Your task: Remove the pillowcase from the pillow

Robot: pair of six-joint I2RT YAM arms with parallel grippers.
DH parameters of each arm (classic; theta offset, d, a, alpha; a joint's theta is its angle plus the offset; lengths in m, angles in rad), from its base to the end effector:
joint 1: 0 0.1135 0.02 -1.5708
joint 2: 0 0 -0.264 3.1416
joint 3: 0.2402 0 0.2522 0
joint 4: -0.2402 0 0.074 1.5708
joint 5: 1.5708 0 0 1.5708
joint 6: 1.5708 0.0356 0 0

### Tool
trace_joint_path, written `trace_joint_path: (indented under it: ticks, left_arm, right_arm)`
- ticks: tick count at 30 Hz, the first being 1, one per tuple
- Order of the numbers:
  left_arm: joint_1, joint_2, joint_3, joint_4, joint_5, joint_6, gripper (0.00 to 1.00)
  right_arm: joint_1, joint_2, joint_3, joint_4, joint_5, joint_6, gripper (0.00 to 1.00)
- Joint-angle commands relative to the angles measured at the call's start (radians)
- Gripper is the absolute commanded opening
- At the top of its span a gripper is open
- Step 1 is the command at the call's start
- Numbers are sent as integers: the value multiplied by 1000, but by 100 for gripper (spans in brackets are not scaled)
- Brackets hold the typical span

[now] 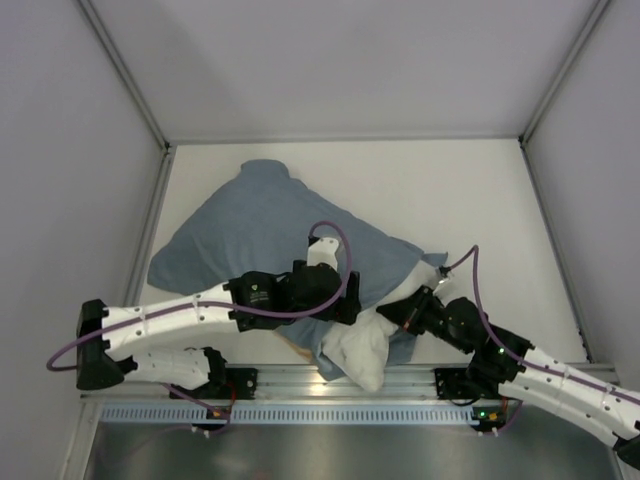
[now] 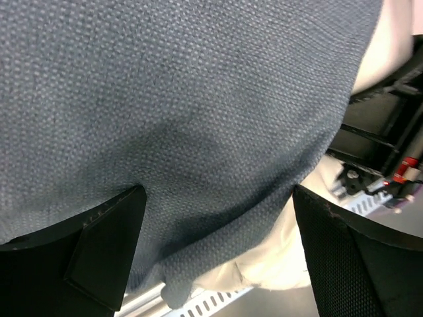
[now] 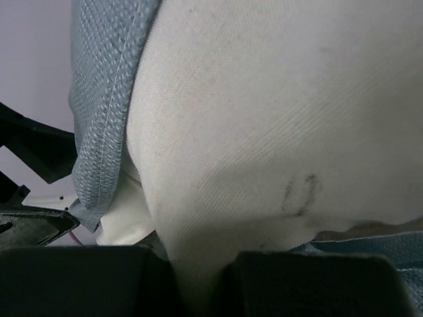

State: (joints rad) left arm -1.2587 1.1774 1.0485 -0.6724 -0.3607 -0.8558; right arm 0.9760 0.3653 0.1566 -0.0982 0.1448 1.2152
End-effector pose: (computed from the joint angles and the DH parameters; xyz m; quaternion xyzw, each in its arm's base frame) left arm 0.0869 -0.2285 0.3083 0.1165 0.9069 -0.2399 0.3262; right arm 0.0769 0.1045 0.1828 0.1385 0.7939 0.4972 0.3215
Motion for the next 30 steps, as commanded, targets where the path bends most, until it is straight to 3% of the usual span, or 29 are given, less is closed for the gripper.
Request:
trace_joint_path:
  ticks: [1,2,4,6,7,9,16,19,22,26,30]
  left_arm:
    - [-10,56,39,-12,-67,32,94]
    - [-10,70,42,-12,-72,37,91]
    - [-10,102,54,-12,-95,47,66]
    - [-5,120,68,-13,-130,60,37]
    - [1,139,88,-13,-144,78,15]
    - [44,152,113,-15,-141,98,1]
    - [342,231,238,-16,-47,248,0]
    - [548,249,277,-15,57,302,0]
    - [640,252,304,-15,152,337,0]
    - [650,231,298,-7,230,348,0]
    - [671,229,268,-10,128,362,0]
  right_arm:
    - [-11,-25,14,25,-37,-2,0]
    - [-11,-29,17,25,-42,-3,0]
    - [-11,-48,27,17,-59,-5,0]
    - [-10,-63,34,8,-70,-9,0]
    - [-10,-71,37,-7,-70,-9,0]
    - [-10,-104,46,-29,-77,-17,0]
    - [-8,-245,92,-193,-59,-28,0]
    - [-8,-301,135,-280,-39,-36,0]
    - [-10,-348,193,-383,-4,-57,0]
    - [-8,-361,216,-452,30,-71,0]
    - [-10,-391,282,-503,35,-100,0]
